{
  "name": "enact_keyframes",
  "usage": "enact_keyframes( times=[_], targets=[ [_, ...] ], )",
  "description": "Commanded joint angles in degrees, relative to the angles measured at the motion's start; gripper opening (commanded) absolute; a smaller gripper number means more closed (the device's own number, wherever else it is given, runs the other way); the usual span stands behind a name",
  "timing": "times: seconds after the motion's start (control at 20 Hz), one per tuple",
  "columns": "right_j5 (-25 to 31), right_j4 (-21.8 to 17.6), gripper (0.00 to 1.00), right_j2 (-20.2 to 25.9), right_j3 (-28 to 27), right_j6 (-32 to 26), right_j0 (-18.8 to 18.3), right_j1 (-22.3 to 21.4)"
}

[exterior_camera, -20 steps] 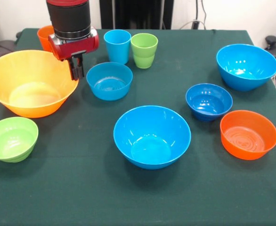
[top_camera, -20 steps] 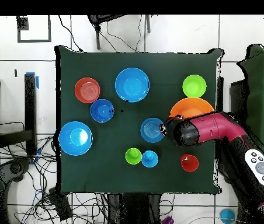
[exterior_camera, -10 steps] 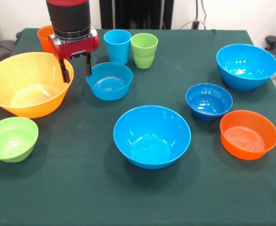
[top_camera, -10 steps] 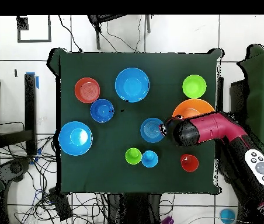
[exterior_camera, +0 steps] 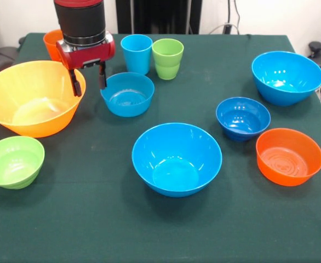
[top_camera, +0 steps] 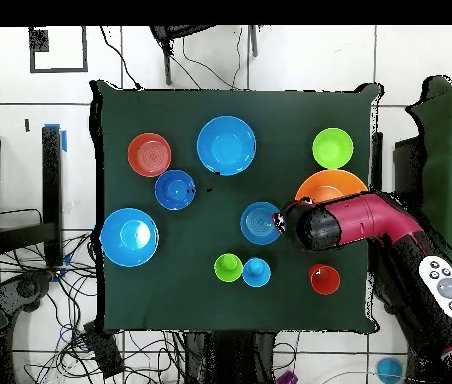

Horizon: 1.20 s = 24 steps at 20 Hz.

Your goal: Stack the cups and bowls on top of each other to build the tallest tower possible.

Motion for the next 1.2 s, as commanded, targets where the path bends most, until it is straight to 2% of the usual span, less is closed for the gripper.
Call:
enact_keyframes(
  times=[0.05, 0.25, 0.3, 0.65, 0.9, 1.2],
  targets=[
    [1.05, -3.53, 1.00, -2.75, -1.70, -11.04, 2.07, 0.86],
    [0.76, -5.43, 1.00, -3.55, -3.05, -12.94, 1.25, 1.23],
    [1.06, -5.94, 1.00, -3.34, -3.43, -15.49, 0.57, 1.45],
    [-0.10, -6.21, 1.00, -2.66, -5.55, -19.34, -3.13, 3.94],
    [-0.92, -6.48, 1.00, -2.79, -4.02, -15.98, -2.52, 3.84],
    [-1.22, -7.00, 1.00, -3.00, -3.62, -14.82, -1.99, 3.59]
  ],
)
